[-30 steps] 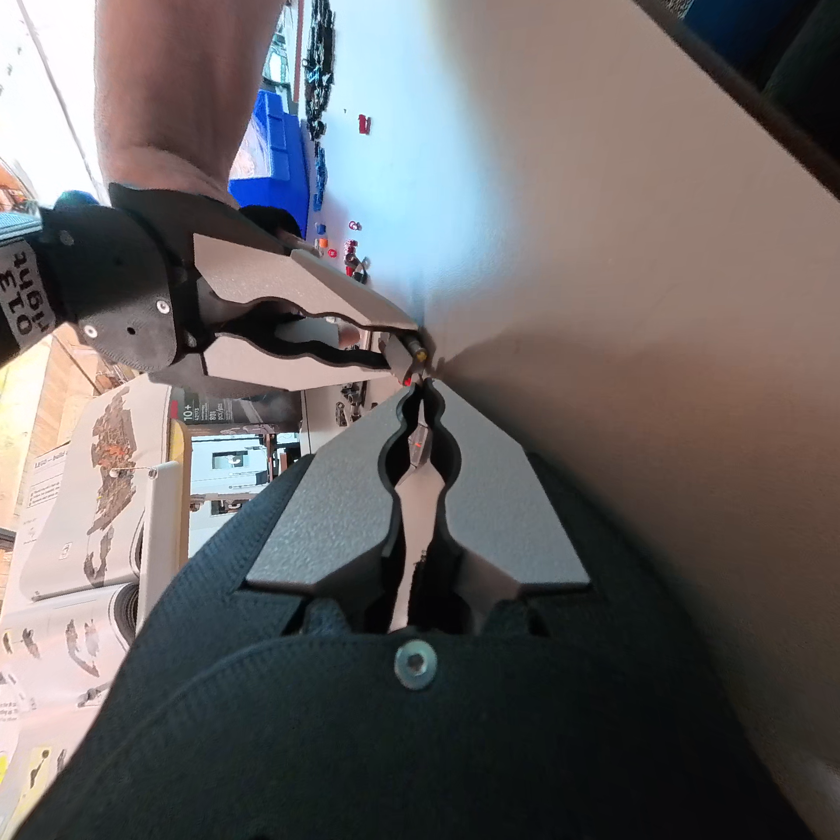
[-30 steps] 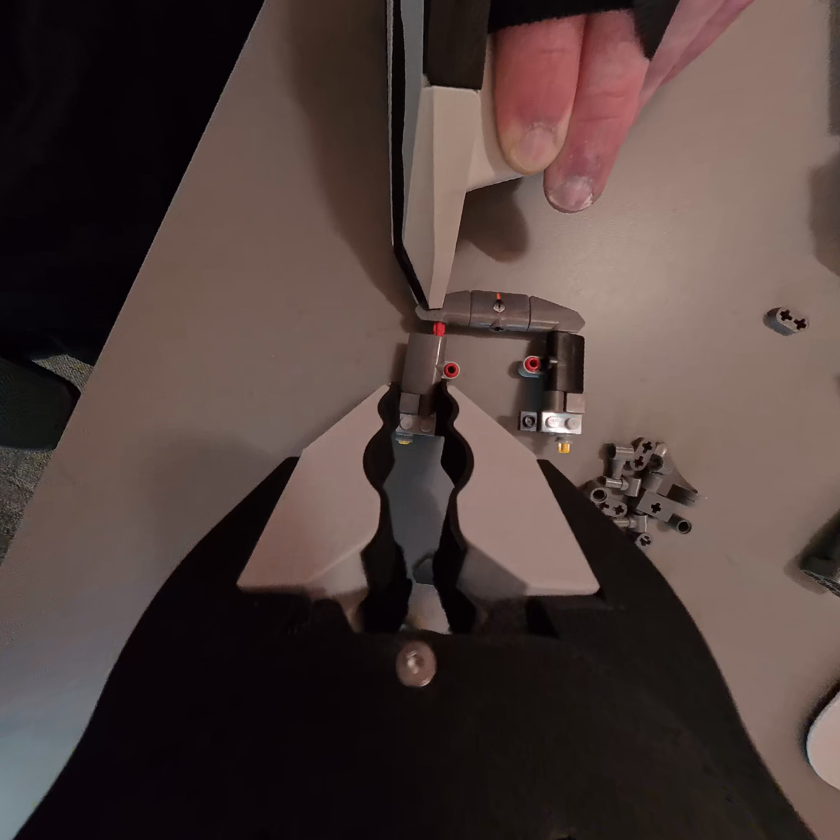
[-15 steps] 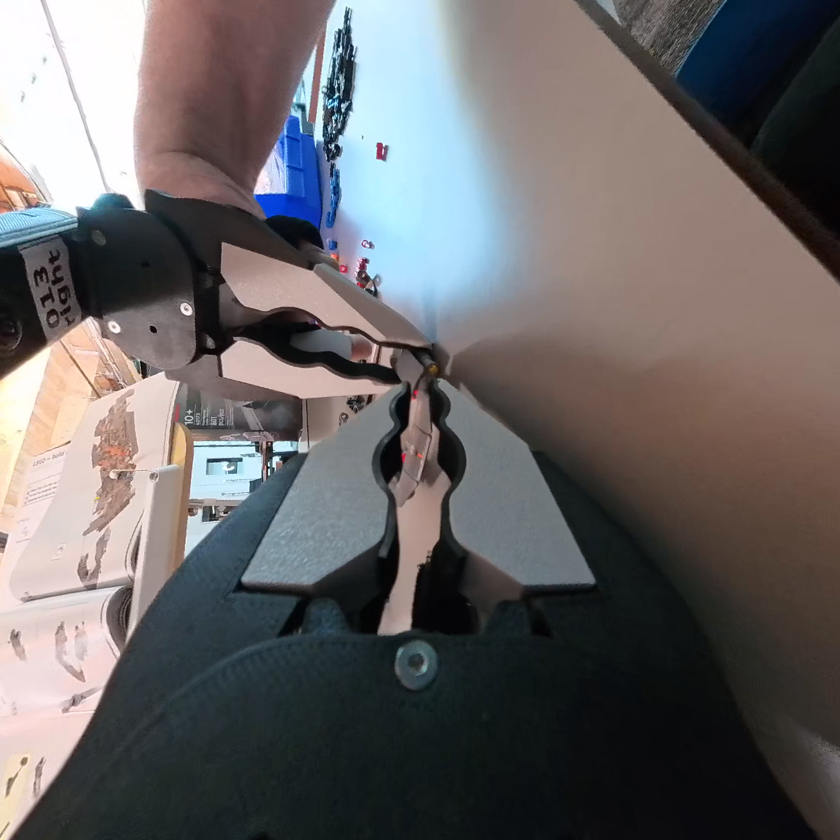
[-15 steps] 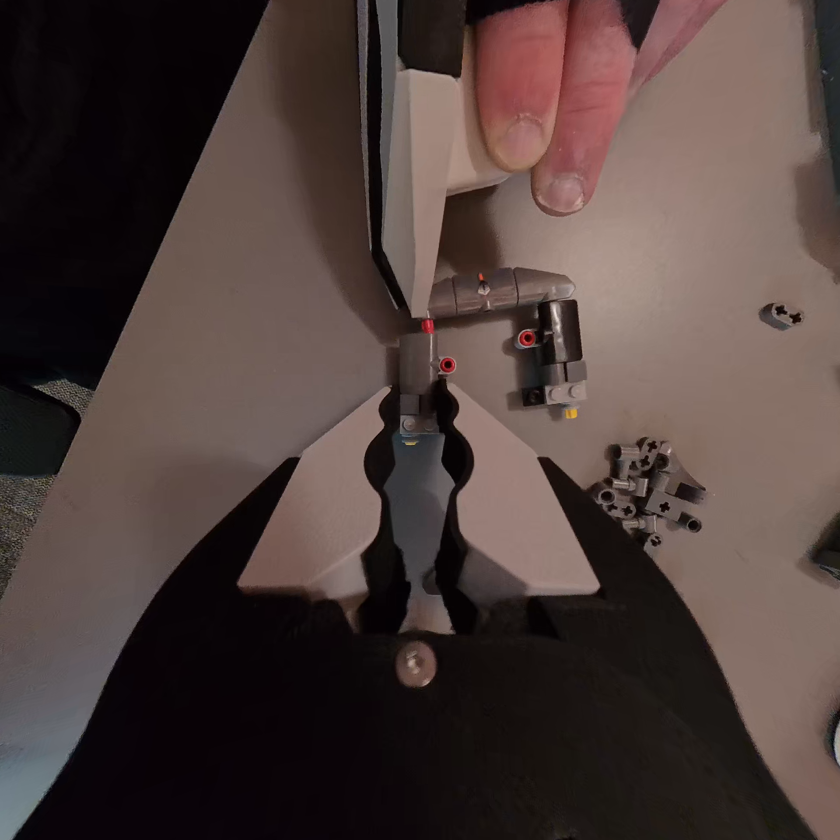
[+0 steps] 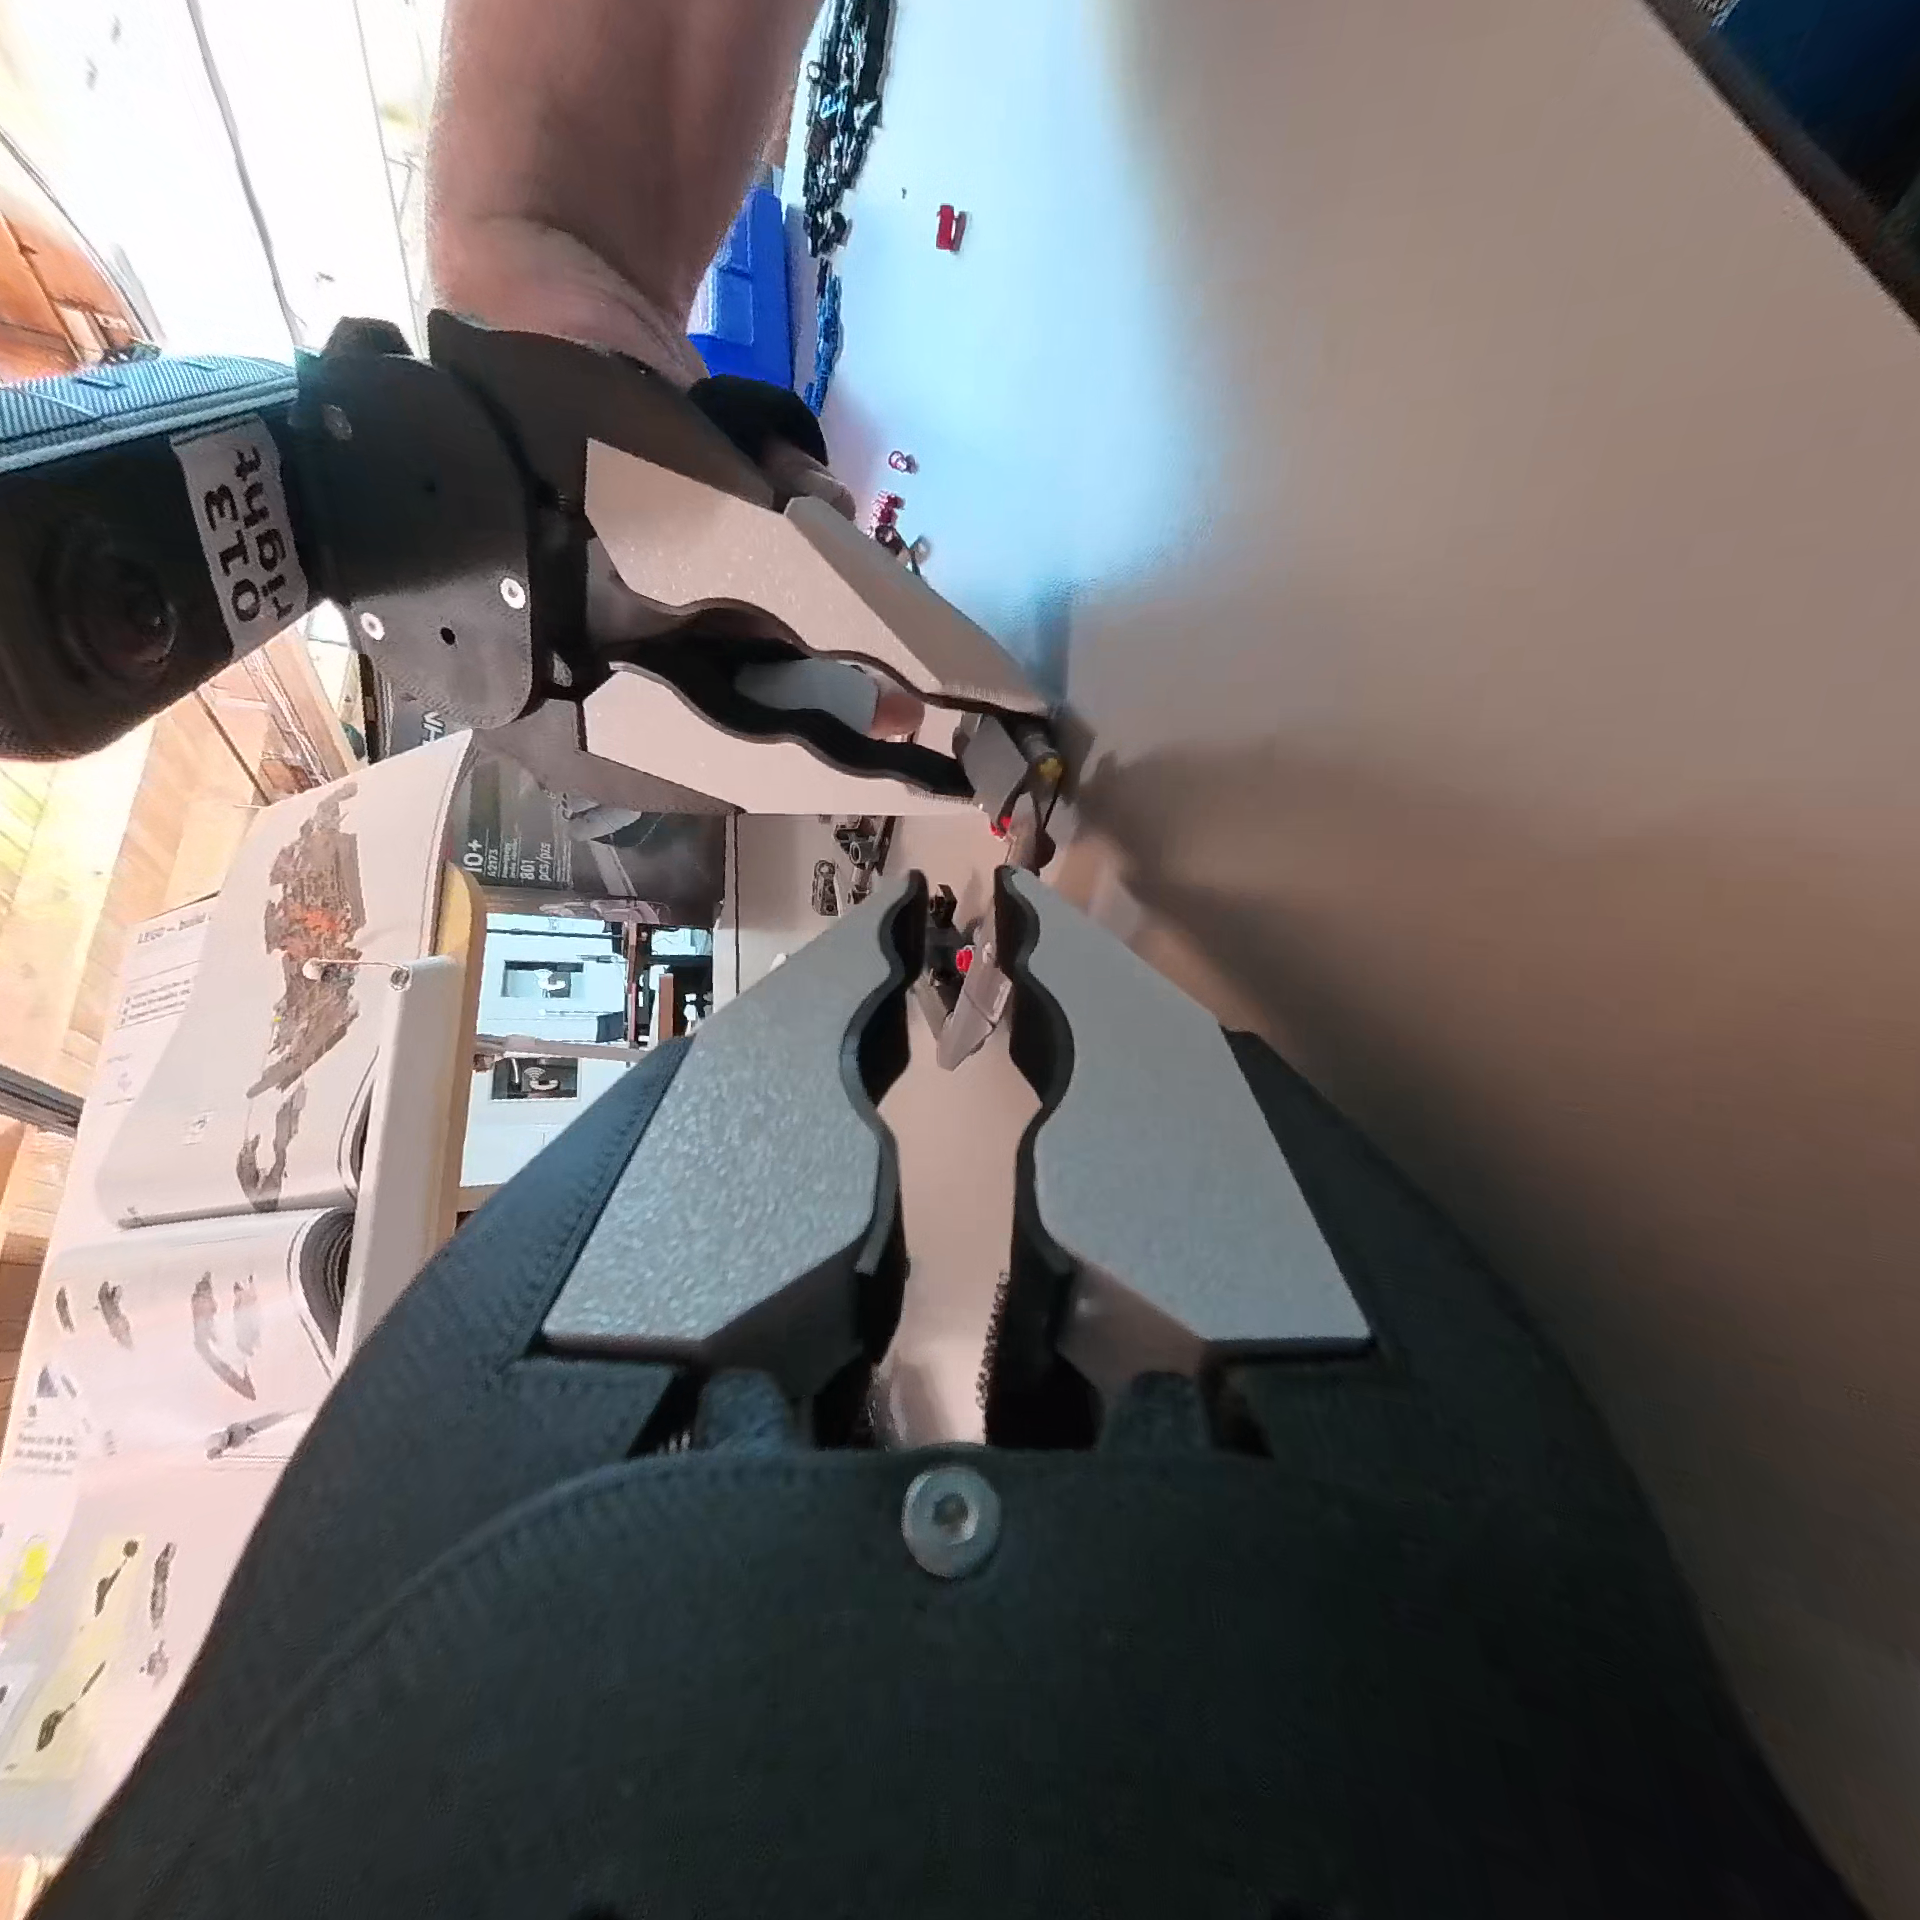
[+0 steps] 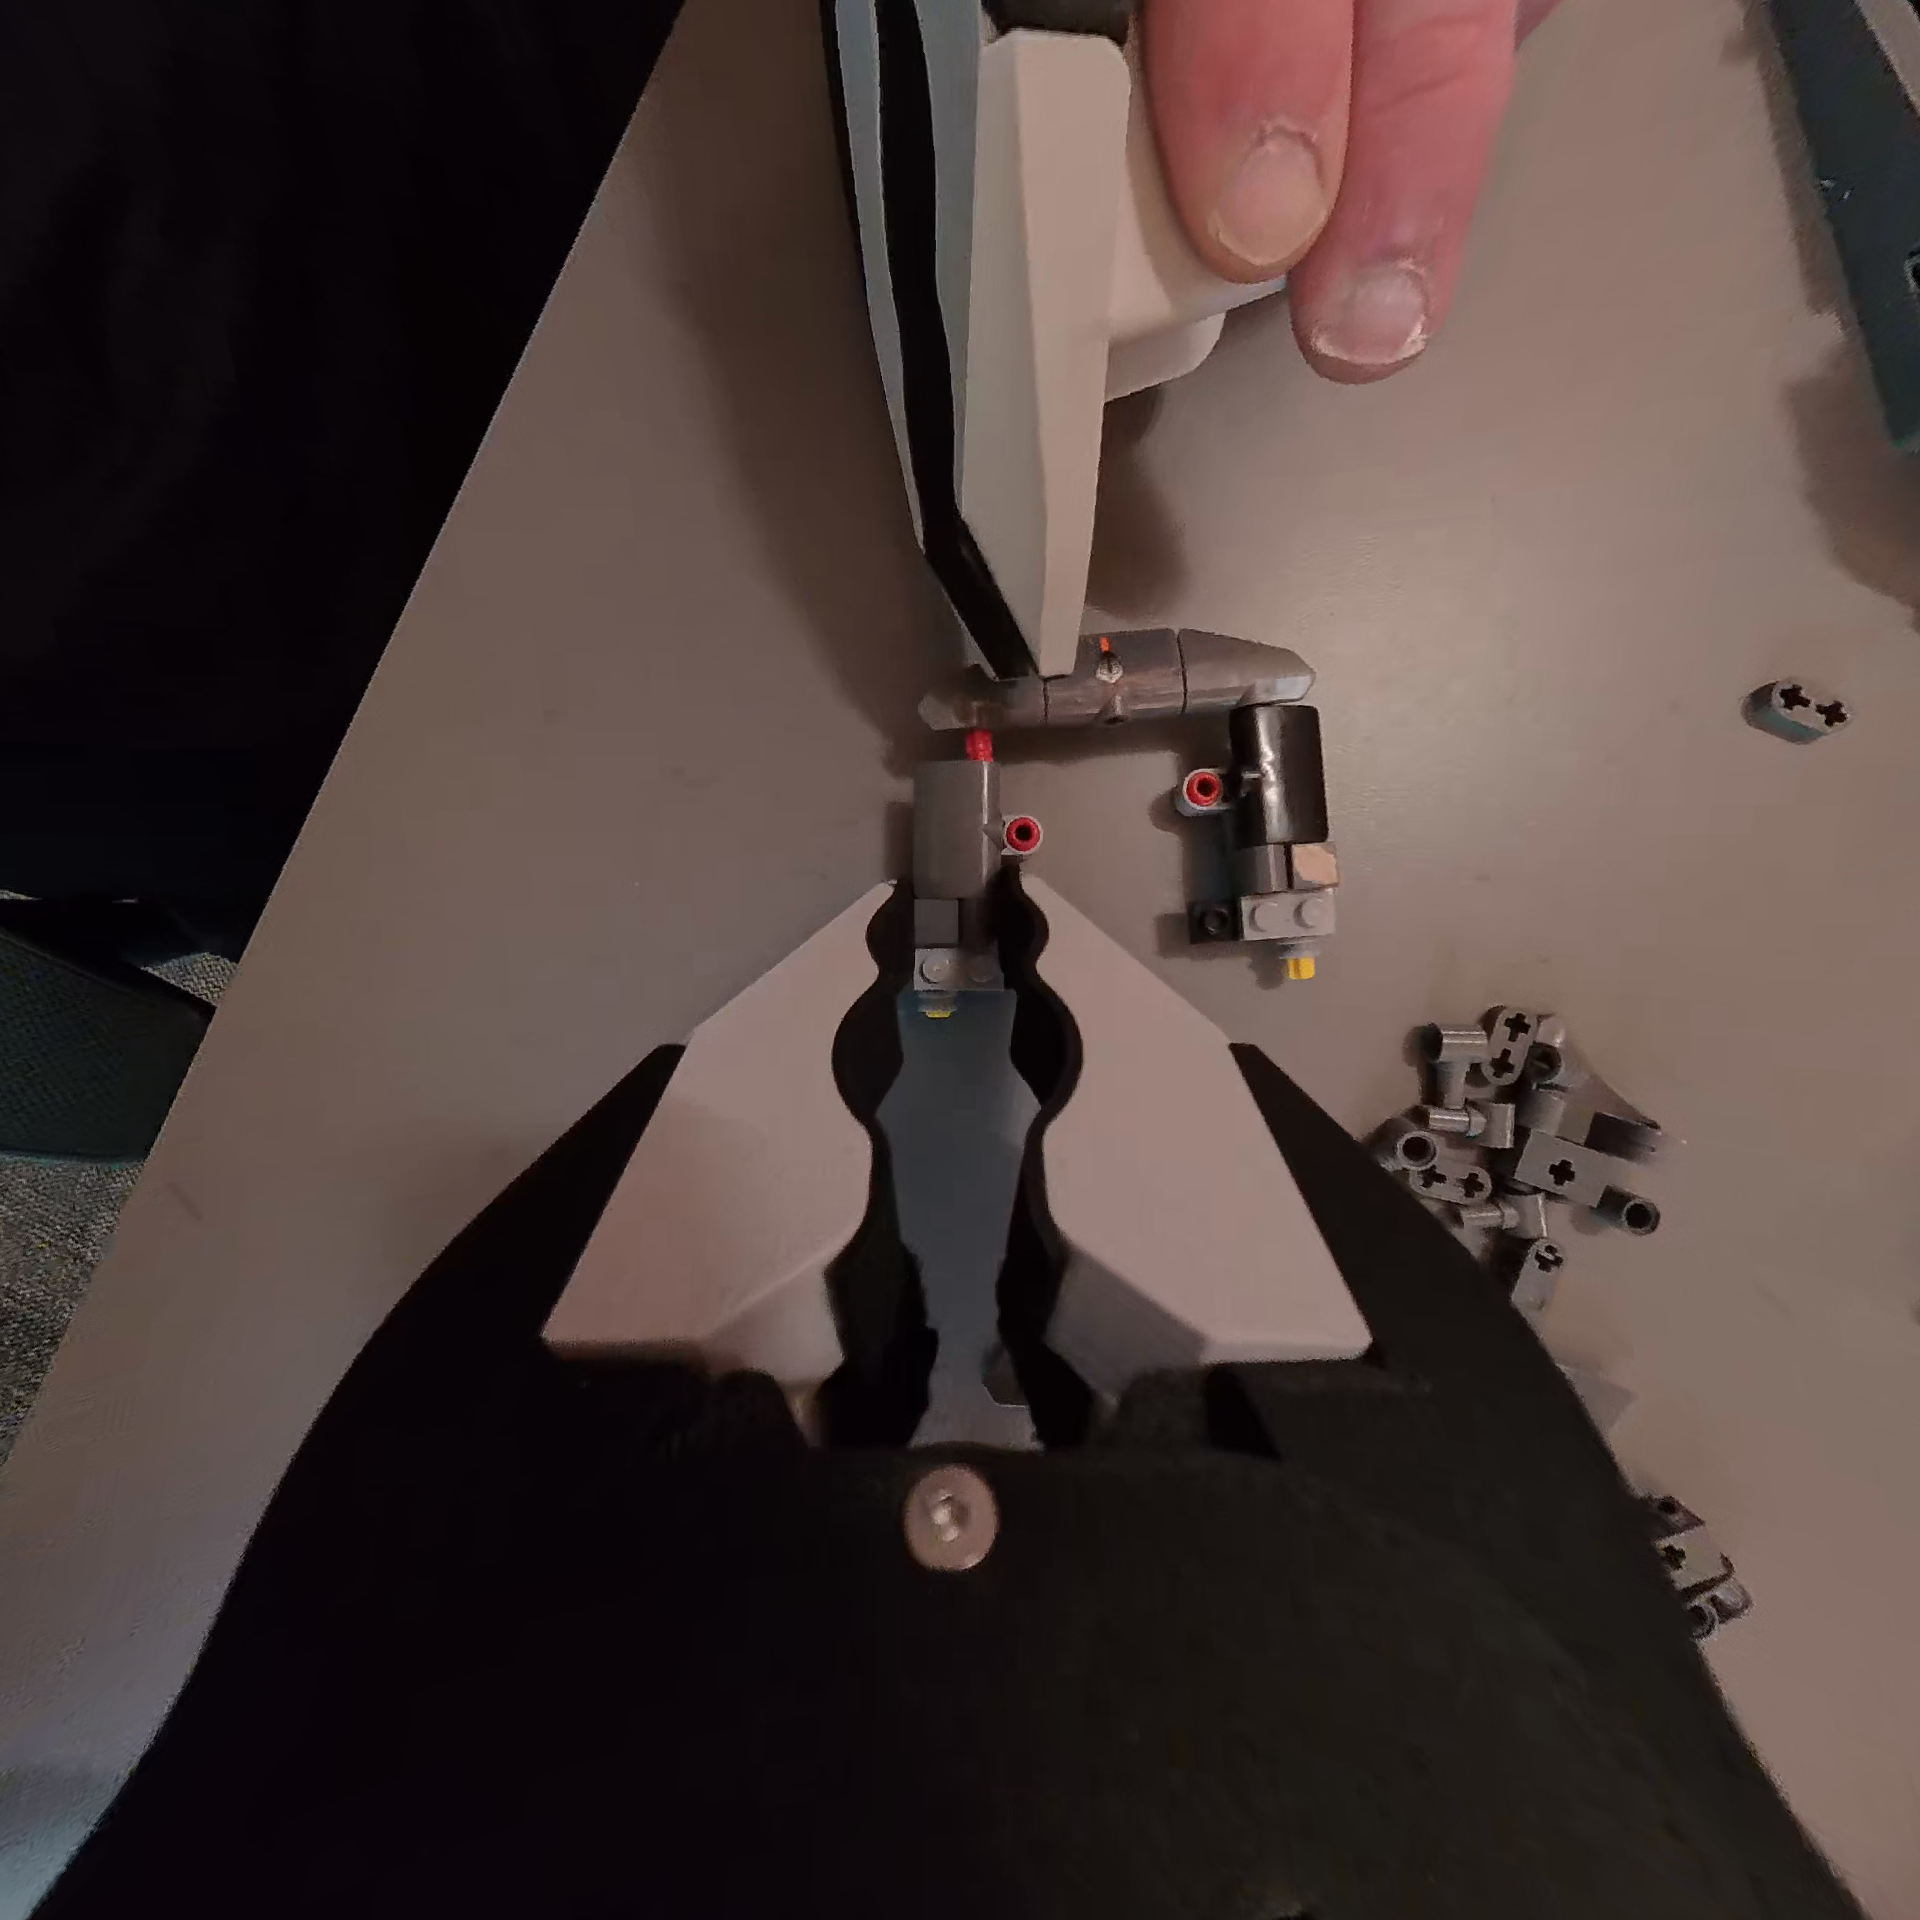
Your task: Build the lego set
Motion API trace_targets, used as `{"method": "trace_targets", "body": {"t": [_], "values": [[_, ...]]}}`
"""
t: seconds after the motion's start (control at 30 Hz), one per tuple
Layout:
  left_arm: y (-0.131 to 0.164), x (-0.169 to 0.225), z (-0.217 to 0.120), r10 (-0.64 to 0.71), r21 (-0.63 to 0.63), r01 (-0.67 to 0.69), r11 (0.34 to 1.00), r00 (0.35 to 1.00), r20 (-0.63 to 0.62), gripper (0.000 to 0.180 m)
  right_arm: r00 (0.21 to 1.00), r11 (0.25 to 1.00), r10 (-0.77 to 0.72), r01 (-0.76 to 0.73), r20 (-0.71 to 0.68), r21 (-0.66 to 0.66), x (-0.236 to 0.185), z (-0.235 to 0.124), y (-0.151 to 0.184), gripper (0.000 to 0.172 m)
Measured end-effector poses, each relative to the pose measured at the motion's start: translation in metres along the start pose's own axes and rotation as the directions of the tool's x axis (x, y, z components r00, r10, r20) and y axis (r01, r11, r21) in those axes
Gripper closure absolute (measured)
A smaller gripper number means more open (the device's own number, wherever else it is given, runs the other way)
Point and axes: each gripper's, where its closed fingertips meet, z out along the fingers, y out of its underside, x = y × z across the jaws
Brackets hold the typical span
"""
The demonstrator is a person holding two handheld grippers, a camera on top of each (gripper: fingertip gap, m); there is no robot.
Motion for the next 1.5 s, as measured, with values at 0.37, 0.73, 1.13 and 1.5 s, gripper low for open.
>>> {"method": "trace_targets", "body": {"t": [0.37, 0.73, 1.13, 1.5], "values": [[0.004, -0.007, -0.005, -0.042, 0.012, 0.042, 0.999, 0.999, -0.016, 0.178, 1.0, 0.999, -0.008, 0.008, 0.008, 0.031, -0.002, 0.003, -0.005, 0.159], [0.0, 0.012, -0.009, -0.061, -0.009, 0.061, 0.998, 0.987, -0.149, 0.161, 1.0, 0.999, -0.01, 0.009, 0.02, 0.046, -0.003, 0.004, -0.008, 0.159], [0.004, 0.016, -0.003, 0.055, -0.042, -0.059, 0.997, 0.995, -0.083, 0.174, 1.0, 0.998, -0.017, 0.016, 0.018, 0.069, -0.004, 0.005, -0.01, 0.159], [0.004, 0.016, -0.002, 0.066, -0.098, -0.075, 0.992, 0.994, -0.091, 0.175, 0.999, 0.999, -0.04, 0.04, 0.01, 0.037, -0.005, 0.006, -0.012, 0.159]]}}
